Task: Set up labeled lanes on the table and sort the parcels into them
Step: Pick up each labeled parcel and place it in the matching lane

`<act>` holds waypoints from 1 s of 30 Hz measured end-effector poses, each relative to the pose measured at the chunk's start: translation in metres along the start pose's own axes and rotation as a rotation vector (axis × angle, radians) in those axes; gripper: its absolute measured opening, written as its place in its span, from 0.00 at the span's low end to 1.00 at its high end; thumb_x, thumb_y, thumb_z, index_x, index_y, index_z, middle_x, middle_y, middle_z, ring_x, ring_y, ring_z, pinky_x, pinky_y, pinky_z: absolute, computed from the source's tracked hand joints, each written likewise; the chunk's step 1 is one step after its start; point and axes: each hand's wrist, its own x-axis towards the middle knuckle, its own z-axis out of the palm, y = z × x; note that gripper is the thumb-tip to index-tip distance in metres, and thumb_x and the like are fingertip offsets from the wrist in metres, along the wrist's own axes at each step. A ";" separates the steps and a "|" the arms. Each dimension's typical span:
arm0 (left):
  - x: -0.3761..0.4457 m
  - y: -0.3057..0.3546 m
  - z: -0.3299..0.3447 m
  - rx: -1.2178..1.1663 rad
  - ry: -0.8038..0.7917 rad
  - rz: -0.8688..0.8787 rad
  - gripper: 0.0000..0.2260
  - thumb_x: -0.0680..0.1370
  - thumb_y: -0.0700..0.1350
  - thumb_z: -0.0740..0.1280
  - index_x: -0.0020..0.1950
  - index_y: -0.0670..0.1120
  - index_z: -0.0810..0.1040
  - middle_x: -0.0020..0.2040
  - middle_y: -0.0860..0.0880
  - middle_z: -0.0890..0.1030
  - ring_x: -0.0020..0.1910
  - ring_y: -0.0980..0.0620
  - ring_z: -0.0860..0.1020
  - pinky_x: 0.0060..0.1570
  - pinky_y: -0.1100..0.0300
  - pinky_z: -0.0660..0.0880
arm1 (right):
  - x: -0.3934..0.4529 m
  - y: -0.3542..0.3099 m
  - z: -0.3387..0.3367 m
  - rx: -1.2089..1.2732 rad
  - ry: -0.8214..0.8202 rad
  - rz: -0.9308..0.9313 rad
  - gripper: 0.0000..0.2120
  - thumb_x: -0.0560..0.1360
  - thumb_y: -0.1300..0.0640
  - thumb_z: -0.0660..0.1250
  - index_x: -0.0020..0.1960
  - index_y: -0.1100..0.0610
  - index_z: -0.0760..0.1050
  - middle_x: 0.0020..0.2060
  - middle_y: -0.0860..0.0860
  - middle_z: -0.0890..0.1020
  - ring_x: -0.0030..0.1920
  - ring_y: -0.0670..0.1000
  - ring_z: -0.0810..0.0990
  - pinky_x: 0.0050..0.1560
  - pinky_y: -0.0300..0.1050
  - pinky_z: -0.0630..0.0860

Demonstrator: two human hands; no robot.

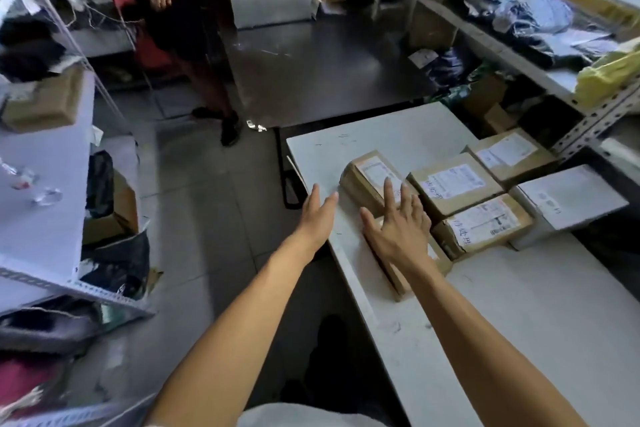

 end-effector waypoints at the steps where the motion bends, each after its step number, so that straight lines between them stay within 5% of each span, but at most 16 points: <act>1: 0.009 0.004 0.004 -0.091 -0.040 -0.075 0.31 0.84 0.63 0.54 0.82 0.62 0.43 0.83 0.55 0.50 0.81 0.46 0.55 0.75 0.38 0.57 | 0.012 0.004 0.000 0.000 0.000 0.012 0.37 0.82 0.32 0.50 0.84 0.42 0.39 0.84 0.53 0.46 0.83 0.59 0.46 0.79 0.61 0.47; 6: 0.051 0.019 0.024 -0.307 -0.086 -0.295 0.29 0.83 0.66 0.52 0.82 0.62 0.46 0.83 0.52 0.52 0.78 0.37 0.62 0.68 0.27 0.63 | 0.075 0.023 -0.004 0.105 -0.032 0.050 0.33 0.84 0.34 0.46 0.85 0.44 0.44 0.83 0.55 0.54 0.81 0.60 0.53 0.78 0.63 0.53; 12: 0.099 0.042 0.049 -0.480 -0.086 -0.449 0.29 0.82 0.67 0.50 0.81 0.57 0.58 0.81 0.48 0.59 0.76 0.33 0.63 0.67 0.26 0.64 | 0.170 0.033 -0.020 0.394 -0.077 0.048 0.31 0.86 0.37 0.41 0.85 0.48 0.44 0.78 0.61 0.66 0.76 0.63 0.64 0.77 0.62 0.58; 18: 0.140 0.047 0.061 -0.410 0.029 -0.545 0.31 0.81 0.69 0.49 0.82 0.60 0.50 0.83 0.48 0.54 0.78 0.32 0.60 0.73 0.26 0.45 | 0.228 0.035 -0.022 0.549 -0.427 0.112 0.33 0.84 0.34 0.35 0.84 0.46 0.36 0.84 0.48 0.46 0.83 0.56 0.50 0.82 0.59 0.46; 23: 0.157 0.049 0.065 -0.409 -0.006 -0.568 0.31 0.81 0.70 0.47 0.81 0.59 0.58 0.81 0.42 0.60 0.77 0.30 0.61 0.70 0.26 0.56 | 0.252 0.019 -0.018 0.511 -0.627 0.225 0.40 0.79 0.26 0.38 0.84 0.46 0.34 0.84 0.53 0.49 0.83 0.61 0.51 0.81 0.63 0.51; 30: 0.179 0.063 0.059 -0.321 -0.039 -0.540 0.35 0.80 0.72 0.44 0.79 0.54 0.65 0.79 0.43 0.66 0.77 0.34 0.63 0.70 0.22 0.50 | 0.241 0.001 -0.021 0.498 -0.625 0.252 0.42 0.81 0.28 0.38 0.84 0.53 0.37 0.84 0.55 0.53 0.83 0.61 0.53 0.79 0.60 0.53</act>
